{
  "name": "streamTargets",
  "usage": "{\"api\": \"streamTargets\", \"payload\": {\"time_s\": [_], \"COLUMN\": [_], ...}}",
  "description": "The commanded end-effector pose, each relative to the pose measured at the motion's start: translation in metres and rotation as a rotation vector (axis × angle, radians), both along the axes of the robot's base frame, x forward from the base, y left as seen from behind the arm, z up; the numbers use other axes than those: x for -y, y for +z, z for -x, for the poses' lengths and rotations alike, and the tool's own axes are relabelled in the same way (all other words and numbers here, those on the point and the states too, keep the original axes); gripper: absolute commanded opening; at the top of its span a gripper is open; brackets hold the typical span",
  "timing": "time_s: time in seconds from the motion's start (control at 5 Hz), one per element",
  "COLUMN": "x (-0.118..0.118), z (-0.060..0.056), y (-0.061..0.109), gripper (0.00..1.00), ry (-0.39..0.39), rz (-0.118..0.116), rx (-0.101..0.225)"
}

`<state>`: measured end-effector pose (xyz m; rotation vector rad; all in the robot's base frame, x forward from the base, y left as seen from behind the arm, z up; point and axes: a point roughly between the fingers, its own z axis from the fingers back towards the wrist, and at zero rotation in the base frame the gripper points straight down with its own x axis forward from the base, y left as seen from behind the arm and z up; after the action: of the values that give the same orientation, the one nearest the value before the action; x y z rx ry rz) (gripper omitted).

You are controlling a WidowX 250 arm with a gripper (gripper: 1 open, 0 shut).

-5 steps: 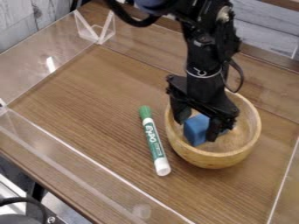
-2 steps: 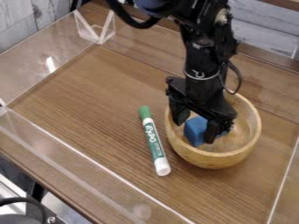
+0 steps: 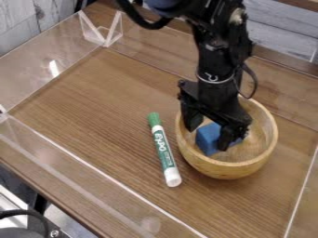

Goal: Remove the blue block from inside the brown bowl and put it on the table

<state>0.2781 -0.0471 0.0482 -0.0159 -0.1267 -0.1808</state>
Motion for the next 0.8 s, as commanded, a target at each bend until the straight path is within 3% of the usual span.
{"api": "streamTargets", "payload": {"time_s": [0.0, 0.6], "x": [-0.0010, -0.0022], "z": [-0.0124, -0.0147], "y": [0.0118, 0.0109], "gripper": [1.00, 1.00], "ry": [0.001, -0.024], "rz": [0.009, 0.002], "rx": [0.055, 0.052]}}
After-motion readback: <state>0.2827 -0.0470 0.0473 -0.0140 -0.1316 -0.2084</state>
